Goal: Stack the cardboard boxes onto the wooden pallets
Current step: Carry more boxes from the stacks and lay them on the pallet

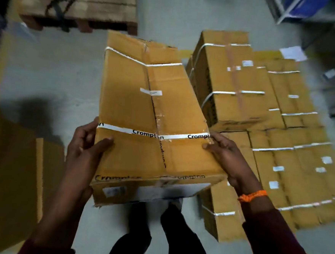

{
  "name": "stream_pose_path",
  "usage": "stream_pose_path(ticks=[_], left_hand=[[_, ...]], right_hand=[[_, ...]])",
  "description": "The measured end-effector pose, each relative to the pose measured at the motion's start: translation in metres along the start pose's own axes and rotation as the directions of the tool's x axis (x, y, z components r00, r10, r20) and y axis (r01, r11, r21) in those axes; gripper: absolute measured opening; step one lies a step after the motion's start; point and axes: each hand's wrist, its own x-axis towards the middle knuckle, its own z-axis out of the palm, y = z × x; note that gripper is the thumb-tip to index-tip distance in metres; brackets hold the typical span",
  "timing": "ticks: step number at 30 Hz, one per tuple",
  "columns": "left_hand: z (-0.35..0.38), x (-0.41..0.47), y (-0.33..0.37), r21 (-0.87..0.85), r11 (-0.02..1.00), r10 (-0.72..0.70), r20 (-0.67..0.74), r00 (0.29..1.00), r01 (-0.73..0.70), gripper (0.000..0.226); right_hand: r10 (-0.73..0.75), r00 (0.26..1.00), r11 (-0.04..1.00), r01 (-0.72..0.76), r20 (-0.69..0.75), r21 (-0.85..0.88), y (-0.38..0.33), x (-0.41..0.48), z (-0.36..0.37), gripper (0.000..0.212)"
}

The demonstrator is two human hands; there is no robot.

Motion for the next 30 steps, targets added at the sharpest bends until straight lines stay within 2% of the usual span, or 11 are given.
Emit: stream_pose_path(ticks=[2, 5, 7, 9, 11, 14, 18, 20, 22, 25, 30], left_hand=[[0.026, -0.036, 0.022, 0.016, 0.997, 0.070, 0.090, 0.993, -0.072, 0.046], [0.073, -0.070, 0.049, 0.089, 0.980, 0.157, 0.182, 0.971, -0.175, 0.050], [0.108, -0.086, 0.067, 0.136, 0.963, 0.189, 0.264, 0.946, -0.231, 0.052], [0.143, -0.096, 0.082, 0.158, 0.951, 0.202, 0.334, 0.921, -0.266, 0.046], [0.177, -0.105, 0.094, 0.164, 0.941, 0.205, 0.419, 0.885, -0.296, 0.045], [0.227, -0.114, 0.106, 0.194, 0.923, 0.183, 0.539, 0.822, -0.332, 0.058], [0.287, -0.108, 0.122, 0.213, 0.904, 0.160, 0.634, 0.756, -0.370, 0.050], [0.313, -0.095, 0.131, 0.239, 0.909, 0.092, 0.685, 0.723, -0.342, 0.053], [0.336, -0.080, 0.141, 0.261, 0.918, 0.025, 0.715, 0.698, -0.300, 0.066], [0.366, -0.053, 0.142, 0.221, 0.943, 0.019, 0.713, 0.700, -0.250, 0.078], [0.408, -0.031, 0.151, 0.117, 0.968, 0.099, 0.640, 0.762, -0.224, 0.067]], right_hand=[[0.024, 1.000, 0.999, -0.024, -0.001, 0.038, -0.006, -0.040, -0.032, 0.051], [0.088, 0.983, 0.992, -0.072, -0.158, 0.106, -0.019, -0.088, -0.066, 0.035], [0.123, 0.927, 0.987, -0.076, -0.353, 0.144, -0.022, -0.113, -0.086, 0.019], [0.165, 0.858, 0.979, -0.080, -0.486, 0.190, -0.016, -0.131, -0.111, 0.035], [0.198, 0.804, 0.967, -0.065, -0.561, 0.248, -0.010, -0.147, -0.136, 0.020], [0.225, 0.742, 0.953, -0.033, -0.632, 0.301, 0.000, -0.168, -0.169, 0.019], [0.240, 0.695, 0.921, 0.057, -0.678, 0.386, 0.010, -0.173, -0.199, 0.010], [0.252, 0.680, 0.910, 0.076, -0.689, 0.408, 0.009, -0.164, -0.213, 0.013], [0.262, 0.673, 0.902, 0.084, -0.692, 0.424, 0.003, -0.153, -0.229, 0.020], [0.234, 0.663, 0.923, 0.078, -0.711, 0.377, -0.010, -0.130, -0.261, 0.020], [0.078, 0.627, 0.991, 0.036, -0.775, 0.129, -0.064, -0.074, -0.324, 0.020]])
